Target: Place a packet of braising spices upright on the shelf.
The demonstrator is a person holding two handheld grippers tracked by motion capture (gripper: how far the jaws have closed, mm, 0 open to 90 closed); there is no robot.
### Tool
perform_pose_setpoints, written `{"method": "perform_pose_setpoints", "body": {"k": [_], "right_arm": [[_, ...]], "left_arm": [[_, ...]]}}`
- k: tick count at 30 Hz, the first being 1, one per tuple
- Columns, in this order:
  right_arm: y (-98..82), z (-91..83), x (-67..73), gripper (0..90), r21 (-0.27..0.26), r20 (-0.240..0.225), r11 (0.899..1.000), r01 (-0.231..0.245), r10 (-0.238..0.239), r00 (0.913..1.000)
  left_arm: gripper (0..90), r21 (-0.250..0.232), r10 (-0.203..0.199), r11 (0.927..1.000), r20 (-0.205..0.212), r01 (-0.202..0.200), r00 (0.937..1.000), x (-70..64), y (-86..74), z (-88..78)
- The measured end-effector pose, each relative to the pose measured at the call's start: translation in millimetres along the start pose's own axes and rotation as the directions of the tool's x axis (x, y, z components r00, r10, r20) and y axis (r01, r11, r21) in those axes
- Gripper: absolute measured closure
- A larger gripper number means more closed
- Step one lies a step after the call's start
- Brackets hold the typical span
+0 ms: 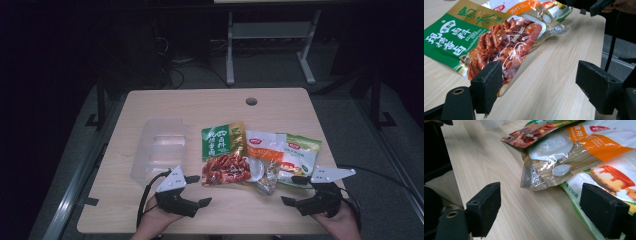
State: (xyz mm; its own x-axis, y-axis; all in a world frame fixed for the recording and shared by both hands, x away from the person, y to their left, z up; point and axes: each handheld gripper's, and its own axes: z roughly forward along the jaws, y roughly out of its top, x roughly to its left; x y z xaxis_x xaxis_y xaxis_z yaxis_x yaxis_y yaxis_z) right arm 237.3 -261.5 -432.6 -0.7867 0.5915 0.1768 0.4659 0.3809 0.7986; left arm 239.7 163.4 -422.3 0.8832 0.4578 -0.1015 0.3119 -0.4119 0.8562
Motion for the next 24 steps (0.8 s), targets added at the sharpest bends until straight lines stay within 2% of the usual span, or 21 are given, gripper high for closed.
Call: {"method": "perform_pose_setpoints", "body": {"k": [8, 10, 14, 18, 23, 24], "right_arm": [[4.9, 2.2, -2.2, 14.0, -0.003, -0.009, 1.000, -0.028, 0.028, 0.9996], [8.7, 4.0, -2.1, 13.9, 0.012, -0.019, 0.999, -0.034, 0.035, 0.9992], [25.4, 8.3, 0.4, 13.9, 0.013, -0.036, 1.000, -0.003, 0.003, 0.9994], [37.6, 12.7, 0.8, 13.8, 0.010, -0.053, 1.000, 0.014, -0.014, 0.9985], [68.3, 28.7, -0.1, 13.8, 0.038, -0.076, 0.998, 0.045, -0.042, 0.9962], [68.3, 28.7, -0.1, 13.8, 0.038, -0.076, 0.998, 0.045, -0.042, 0.9962]], "left_arm": [[22.5, 0.007, 0.009, 0.9999, 0.000, -0.009, 1.0000, 1.7, -0.7, 3.4], [22.5, 0.008, 0.010, 0.9999, 0.004, -0.010, 0.9999, 2.7, -0.6, 4.1], [23.5, -0.002, 0.001, 1.0000, 0.009, -0.001, 1.0000, 4.4, 1.9, 5.6], [24.3, 0.003, 0.008, 1.0000, 0.013, -0.008, 0.9999, 4.5, 3.8, 9.8], [24.4, 0.013, 0.023, 0.9996, 0.026, -0.024, 0.9994, 3.4, 4.6, 14.5], [24.4, 0.013, 0.023, 0.9996, 0.026, -0.024, 0.9994, 3.4, 4.6, 14.5]]}}
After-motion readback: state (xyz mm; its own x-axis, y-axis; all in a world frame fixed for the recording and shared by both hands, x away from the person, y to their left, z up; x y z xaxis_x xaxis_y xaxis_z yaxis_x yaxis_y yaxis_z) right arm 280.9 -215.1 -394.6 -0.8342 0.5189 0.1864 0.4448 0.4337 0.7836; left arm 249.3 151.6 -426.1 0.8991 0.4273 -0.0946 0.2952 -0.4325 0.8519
